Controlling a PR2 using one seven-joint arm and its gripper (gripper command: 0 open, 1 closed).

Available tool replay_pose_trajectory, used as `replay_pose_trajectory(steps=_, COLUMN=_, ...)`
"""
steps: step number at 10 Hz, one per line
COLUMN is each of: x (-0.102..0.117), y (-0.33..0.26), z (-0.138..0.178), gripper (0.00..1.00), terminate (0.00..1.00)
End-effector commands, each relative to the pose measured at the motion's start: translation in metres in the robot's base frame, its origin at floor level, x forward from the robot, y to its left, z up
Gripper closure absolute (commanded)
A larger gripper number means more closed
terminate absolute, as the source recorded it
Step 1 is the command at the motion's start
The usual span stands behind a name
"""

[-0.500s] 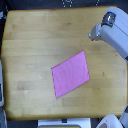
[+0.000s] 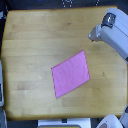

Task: Folding a cloth

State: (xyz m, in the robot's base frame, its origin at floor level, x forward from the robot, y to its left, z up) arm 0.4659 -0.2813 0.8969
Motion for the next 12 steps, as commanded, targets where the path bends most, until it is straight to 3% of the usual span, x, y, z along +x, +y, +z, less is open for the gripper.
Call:
replay_pose_trajectory(steps=1, x=-0.052, y=0.023, z=-0.035, gripper=0.0, terminate=0.0)
replay_pose_trajectory(steps=8, x=-0.058, y=0.105, z=-0.09, gripper=0.0, terminate=0.0)
replay_pose_trajectory(steps=12, x=-0.078, y=0.106, z=-0.129, gripper=0.0, terminate=0.0)
